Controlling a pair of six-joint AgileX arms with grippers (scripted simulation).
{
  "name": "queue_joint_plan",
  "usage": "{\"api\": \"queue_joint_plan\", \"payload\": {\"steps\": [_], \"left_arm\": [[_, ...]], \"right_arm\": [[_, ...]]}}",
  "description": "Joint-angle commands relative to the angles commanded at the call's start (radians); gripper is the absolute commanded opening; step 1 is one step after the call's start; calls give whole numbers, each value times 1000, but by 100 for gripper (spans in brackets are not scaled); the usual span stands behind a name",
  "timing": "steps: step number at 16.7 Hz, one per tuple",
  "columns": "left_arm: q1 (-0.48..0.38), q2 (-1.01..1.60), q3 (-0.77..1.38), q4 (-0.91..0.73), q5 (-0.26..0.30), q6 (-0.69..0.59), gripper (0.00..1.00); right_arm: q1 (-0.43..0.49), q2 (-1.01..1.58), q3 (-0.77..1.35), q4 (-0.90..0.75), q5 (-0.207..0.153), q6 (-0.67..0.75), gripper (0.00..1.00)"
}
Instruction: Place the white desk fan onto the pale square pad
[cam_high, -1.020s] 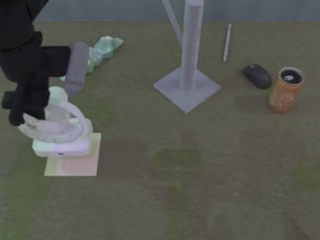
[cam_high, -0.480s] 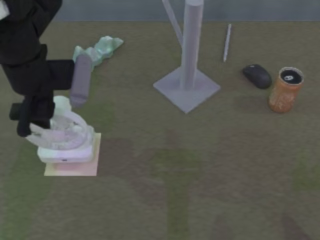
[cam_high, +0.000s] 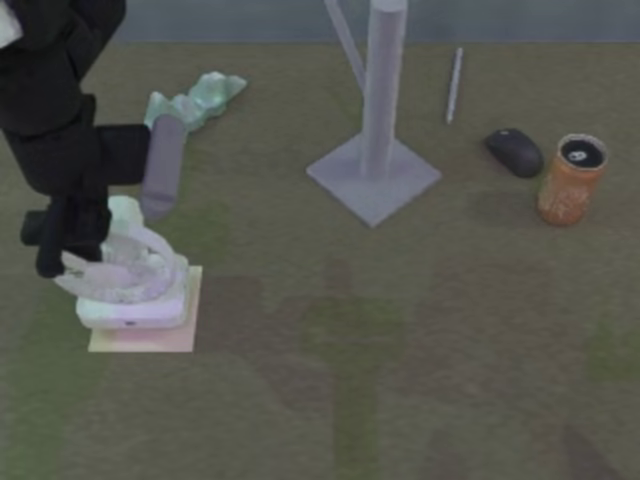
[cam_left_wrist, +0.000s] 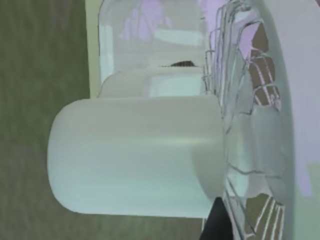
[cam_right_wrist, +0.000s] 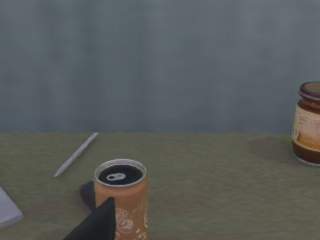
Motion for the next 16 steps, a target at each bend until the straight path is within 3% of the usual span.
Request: {"api": "queue_joint_plan", "payload": {"steps": [10, 16], "left_arm": [[0, 0, 0, 0, 0, 0, 98], [0, 0, 0, 0, 0, 0, 100]], "right_arm": [[0, 0, 0, 0, 0, 0, 100], [0, 0, 0, 0, 0, 0, 100]]}}
